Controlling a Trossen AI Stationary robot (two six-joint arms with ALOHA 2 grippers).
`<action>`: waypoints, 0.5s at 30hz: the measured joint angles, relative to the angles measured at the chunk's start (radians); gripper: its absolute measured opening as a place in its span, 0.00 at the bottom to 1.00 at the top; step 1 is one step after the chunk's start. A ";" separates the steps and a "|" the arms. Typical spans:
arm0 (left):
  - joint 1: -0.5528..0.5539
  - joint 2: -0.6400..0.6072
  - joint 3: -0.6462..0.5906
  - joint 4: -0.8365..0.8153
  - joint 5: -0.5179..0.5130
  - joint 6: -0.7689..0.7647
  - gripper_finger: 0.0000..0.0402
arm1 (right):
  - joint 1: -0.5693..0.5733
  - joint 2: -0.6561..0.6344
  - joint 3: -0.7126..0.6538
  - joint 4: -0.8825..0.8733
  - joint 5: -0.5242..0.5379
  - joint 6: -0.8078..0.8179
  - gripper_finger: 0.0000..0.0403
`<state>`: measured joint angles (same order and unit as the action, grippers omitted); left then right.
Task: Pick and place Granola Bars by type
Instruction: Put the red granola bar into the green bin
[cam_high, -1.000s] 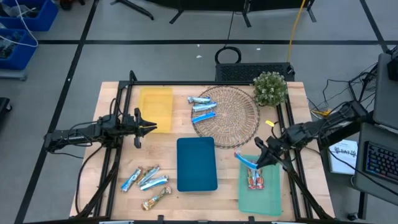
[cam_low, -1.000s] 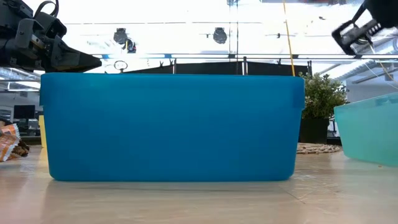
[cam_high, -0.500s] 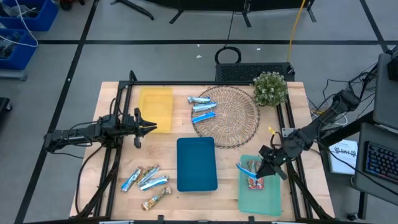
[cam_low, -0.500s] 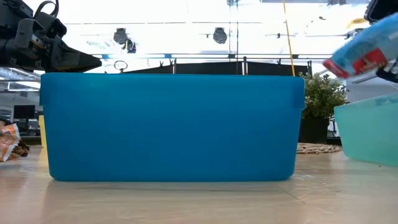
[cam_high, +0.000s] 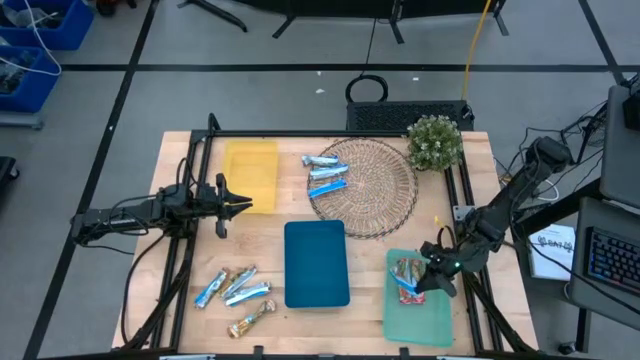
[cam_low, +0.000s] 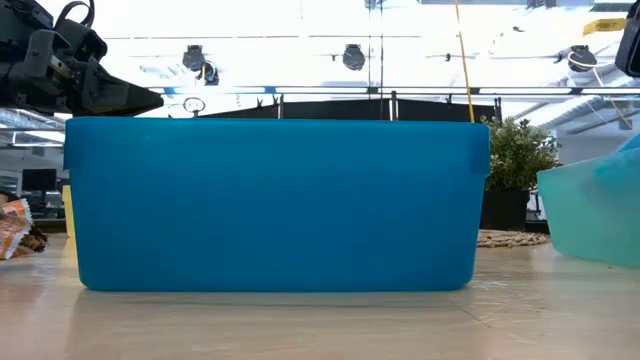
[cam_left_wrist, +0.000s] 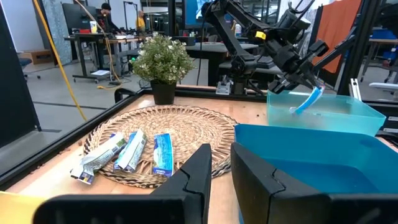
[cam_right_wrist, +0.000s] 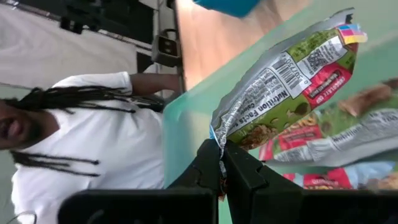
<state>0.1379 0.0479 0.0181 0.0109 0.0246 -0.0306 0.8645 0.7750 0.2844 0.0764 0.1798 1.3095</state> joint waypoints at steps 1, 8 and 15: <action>0.000 0.000 0.000 0.000 0.000 0.000 0.17 | 0.004 0.000 0.000 -0.008 0.003 0.011 0.00; 0.000 0.000 0.000 0.000 0.000 0.000 0.17 | 0.008 0.014 0.000 -0.032 0.059 0.026 0.00; 0.000 0.000 0.000 0.000 0.000 0.000 0.17 | 0.007 0.068 0.001 -0.048 0.122 0.070 0.00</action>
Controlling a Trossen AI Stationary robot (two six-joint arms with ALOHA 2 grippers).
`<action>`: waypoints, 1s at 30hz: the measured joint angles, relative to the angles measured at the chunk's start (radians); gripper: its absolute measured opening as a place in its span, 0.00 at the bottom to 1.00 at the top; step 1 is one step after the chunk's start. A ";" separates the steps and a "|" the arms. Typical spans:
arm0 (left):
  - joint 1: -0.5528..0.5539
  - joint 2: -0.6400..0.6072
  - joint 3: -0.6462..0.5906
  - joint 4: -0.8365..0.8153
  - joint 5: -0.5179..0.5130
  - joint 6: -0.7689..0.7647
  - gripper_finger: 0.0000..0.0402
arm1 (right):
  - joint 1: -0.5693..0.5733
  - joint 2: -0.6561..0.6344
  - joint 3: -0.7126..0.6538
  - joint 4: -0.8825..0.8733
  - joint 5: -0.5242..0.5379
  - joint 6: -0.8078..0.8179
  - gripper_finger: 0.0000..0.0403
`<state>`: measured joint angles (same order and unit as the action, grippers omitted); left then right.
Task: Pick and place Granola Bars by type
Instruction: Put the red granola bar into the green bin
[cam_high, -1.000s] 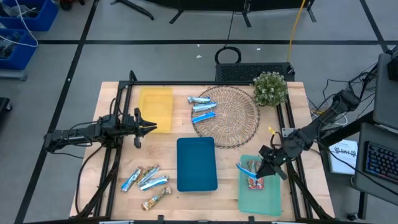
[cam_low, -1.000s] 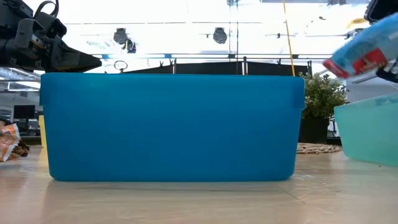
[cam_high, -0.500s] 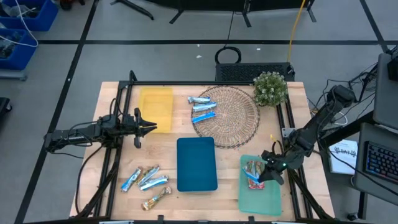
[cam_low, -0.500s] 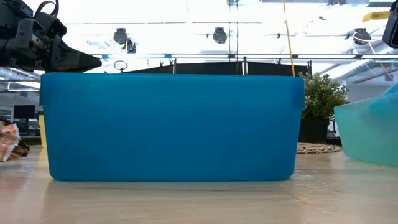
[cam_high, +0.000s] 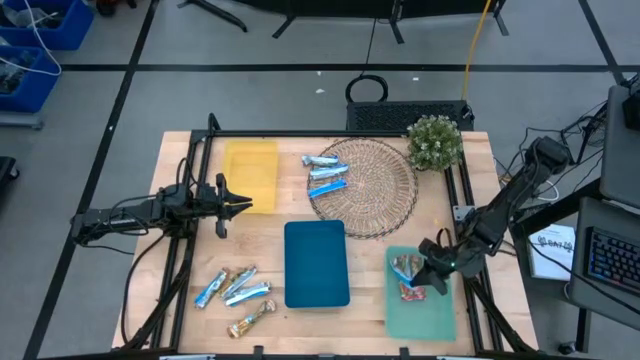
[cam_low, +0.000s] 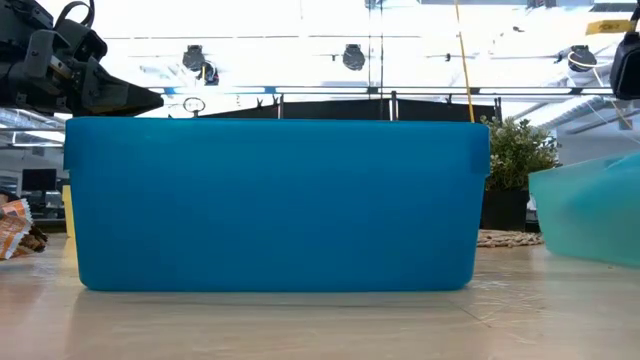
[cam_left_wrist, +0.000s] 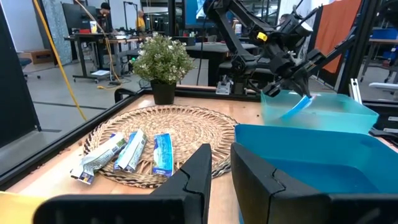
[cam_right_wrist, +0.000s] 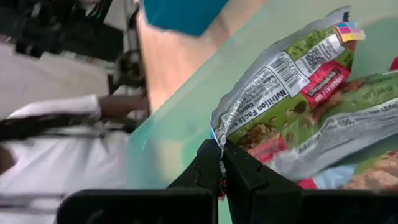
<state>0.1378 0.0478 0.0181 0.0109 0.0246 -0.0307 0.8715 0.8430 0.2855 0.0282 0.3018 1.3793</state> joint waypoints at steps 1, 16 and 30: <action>0.000 0.000 0.000 0.000 0.000 0.000 0.17 | 0.000 0.010 0.000 0.004 0.017 0.004 0.00; 0.000 0.000 0.000 0.000 0.000 0.000 0.17 | -0.001 0.078 0.000 0.187 0.038 -0.148 0.06; 0.000 0.000 0.000 0.000 0.000 0.000 0.17 | -0.001 0.078 0.000 0.183 0.038 -0.162 0.26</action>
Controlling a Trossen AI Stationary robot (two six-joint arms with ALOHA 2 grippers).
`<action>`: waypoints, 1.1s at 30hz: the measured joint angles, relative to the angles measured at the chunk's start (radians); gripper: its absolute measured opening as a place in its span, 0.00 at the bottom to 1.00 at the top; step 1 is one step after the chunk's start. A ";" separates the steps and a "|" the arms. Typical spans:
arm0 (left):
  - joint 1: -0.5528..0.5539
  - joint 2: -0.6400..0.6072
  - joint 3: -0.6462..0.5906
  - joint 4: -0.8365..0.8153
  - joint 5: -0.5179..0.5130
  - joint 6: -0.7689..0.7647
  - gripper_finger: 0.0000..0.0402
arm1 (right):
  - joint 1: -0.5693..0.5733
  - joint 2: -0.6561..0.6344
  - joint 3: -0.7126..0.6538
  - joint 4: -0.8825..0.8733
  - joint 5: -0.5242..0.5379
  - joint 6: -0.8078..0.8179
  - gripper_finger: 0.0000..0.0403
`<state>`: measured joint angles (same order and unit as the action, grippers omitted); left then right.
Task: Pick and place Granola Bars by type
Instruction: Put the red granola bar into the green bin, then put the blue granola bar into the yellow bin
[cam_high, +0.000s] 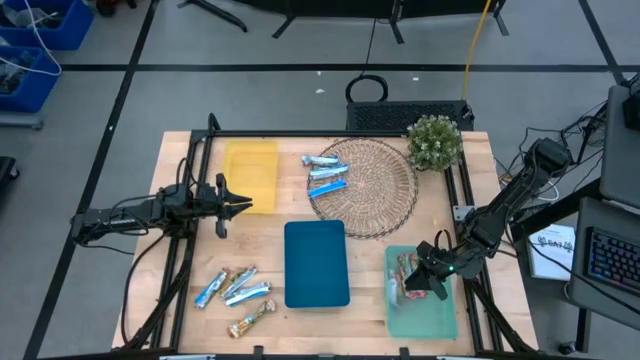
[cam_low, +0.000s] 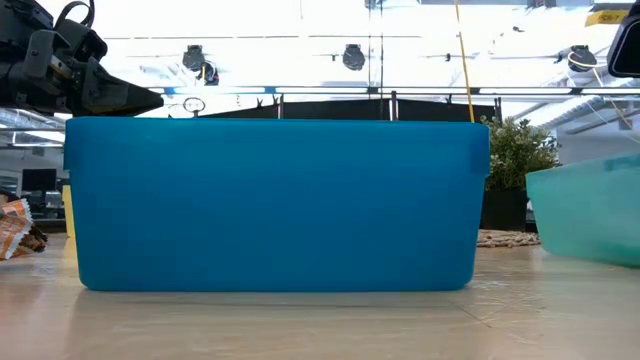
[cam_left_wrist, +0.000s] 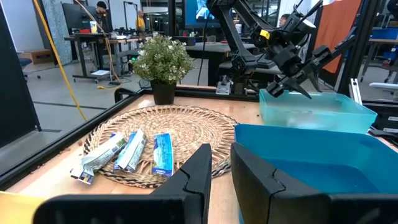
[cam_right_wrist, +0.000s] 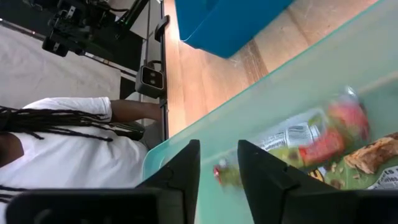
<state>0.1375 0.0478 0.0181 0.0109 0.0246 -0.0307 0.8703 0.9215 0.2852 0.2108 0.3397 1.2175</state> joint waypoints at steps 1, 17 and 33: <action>0.000 0.000 0.000 0.000 0.000 0.000 0.17 | 0.000 0.000 0.000 0.000 0.000 -0.001 0.27; 0.000 0.000 0.000 0.000 0.000 0.000 0.17 | 0.000 -0.087 0.000 0.345 -0.083 -0.562 0.27; 0.000 0.000 0.000 0.000 0.000 0.000 0.17 | 0.000 -0.470 -0.001 -0.042 0.209 -0.900 0.27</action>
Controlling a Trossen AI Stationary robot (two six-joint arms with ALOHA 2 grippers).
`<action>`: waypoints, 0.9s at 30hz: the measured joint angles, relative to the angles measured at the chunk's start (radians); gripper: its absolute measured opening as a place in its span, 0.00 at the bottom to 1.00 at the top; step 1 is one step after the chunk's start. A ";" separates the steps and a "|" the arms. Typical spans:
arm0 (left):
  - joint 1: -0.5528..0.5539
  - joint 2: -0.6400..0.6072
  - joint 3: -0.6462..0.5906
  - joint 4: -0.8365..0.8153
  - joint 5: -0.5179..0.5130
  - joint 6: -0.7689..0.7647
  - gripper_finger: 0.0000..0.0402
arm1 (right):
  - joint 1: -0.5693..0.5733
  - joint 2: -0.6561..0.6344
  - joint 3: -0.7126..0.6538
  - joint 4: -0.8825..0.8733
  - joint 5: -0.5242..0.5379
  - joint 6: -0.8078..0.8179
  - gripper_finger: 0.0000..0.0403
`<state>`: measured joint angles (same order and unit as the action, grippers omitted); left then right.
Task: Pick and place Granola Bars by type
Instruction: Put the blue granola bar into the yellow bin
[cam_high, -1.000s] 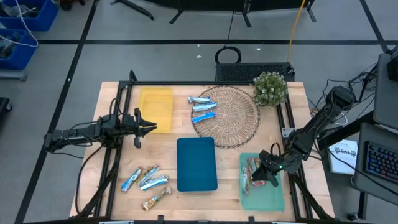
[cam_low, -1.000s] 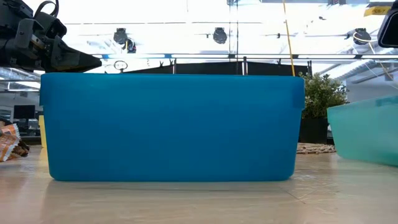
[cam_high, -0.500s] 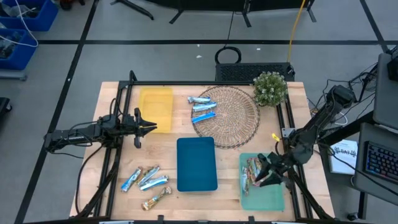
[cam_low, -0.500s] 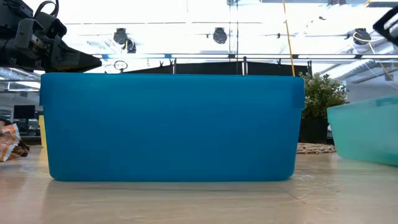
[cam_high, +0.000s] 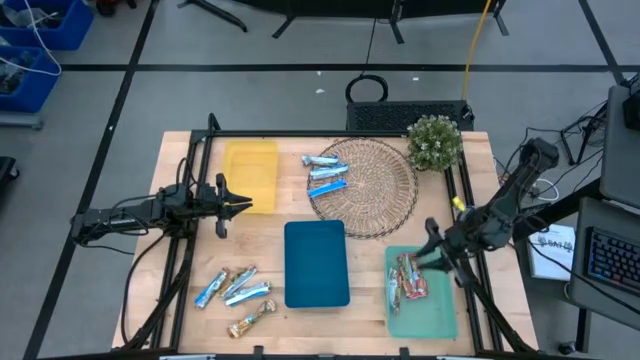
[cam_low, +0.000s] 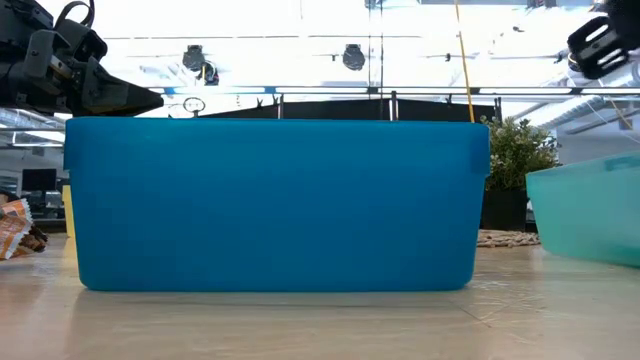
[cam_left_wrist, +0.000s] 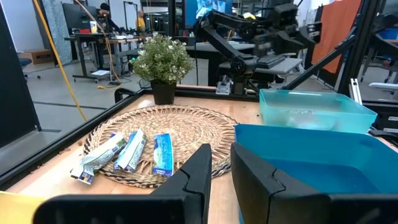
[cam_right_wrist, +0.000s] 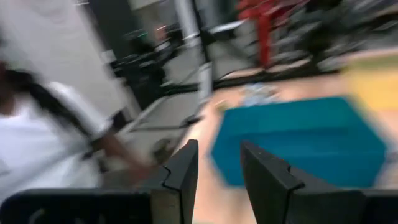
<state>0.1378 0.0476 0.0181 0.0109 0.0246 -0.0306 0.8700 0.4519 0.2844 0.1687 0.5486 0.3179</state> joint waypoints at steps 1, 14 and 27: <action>0.000 0.000 0.000 0.000 0.000 0.000 0.17 | -0.001 -0.016 0.000 -0.004 0.050 -0.024 0.27; 0.000 0.000 0.000 0.000 0.000 0.000 0.17 | -0.191 -0.074 0.000 -0.024 0.342 -0.253 0.27; 0.000 0.000 0.000 0.000 0.000 0.000 0.17 | -0.508 -0.179 0.000 -0.027 0.096 -0.376 0.25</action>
<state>0.1379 0.0478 0.0181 0.0109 0.0246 -0.0303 0.3623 0.2725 0.2840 0.1416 0.6448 -0.0580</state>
